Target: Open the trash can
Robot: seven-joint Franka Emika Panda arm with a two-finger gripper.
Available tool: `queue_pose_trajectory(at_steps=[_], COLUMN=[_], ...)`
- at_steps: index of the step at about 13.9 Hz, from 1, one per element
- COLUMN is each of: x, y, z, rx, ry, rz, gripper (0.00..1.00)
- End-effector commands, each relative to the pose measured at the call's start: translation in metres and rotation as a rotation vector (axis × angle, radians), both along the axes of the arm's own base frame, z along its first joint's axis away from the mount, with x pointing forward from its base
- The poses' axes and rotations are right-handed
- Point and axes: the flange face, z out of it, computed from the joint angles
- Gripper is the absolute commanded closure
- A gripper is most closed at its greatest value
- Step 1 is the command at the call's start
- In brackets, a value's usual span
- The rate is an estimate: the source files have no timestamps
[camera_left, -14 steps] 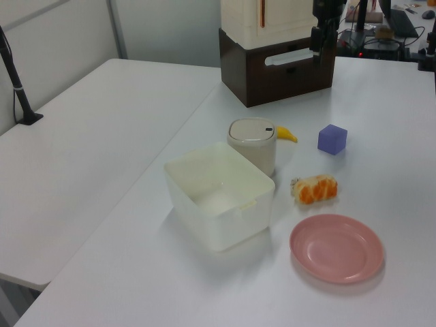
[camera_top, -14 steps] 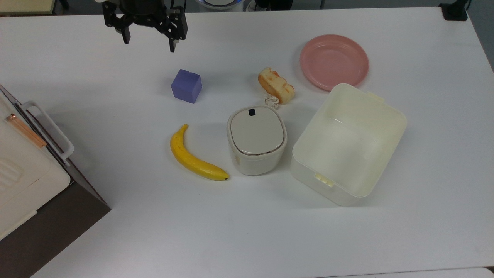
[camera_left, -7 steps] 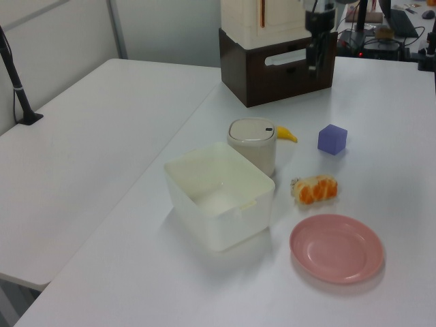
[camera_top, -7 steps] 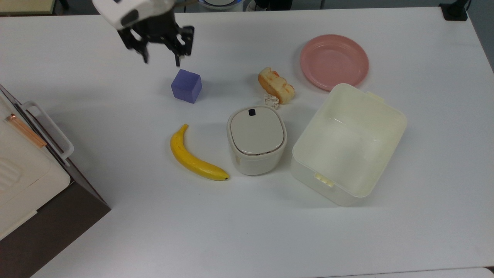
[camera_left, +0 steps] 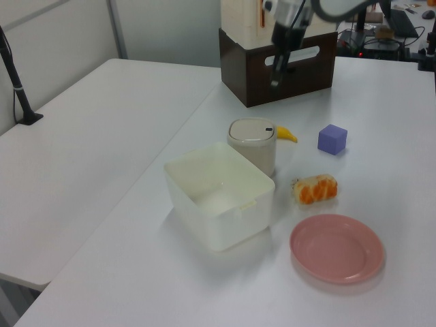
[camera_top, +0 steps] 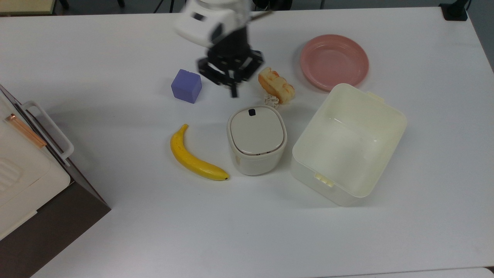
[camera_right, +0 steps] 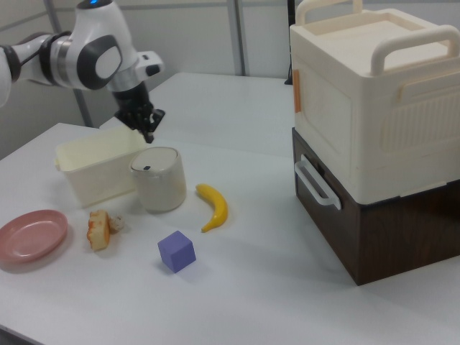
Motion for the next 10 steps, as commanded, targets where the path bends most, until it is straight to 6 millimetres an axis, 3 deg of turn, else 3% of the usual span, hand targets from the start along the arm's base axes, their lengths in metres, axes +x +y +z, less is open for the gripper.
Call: queue_pose_trajectory(at_steps=[1, 3, 6, 9, 10], x=[0.018, 0.022, 0.026, 0.025, 0.024], y=[0.045, 0.06, 0.06, 0.057, 0.051], z=[-0.044, -0.064, -0.086, -0.088, -0.077], rx=[0.005, 0.006, -0.003, -0.011, -0.01], ry=[-0.004, 0.006, 0.034, 0.045, 0.035], rz=[0.038, 0.041, 0.036, 0.036, 0.027], gripper=[1.0, 1.0, 1.0, 1.0, 1.0])
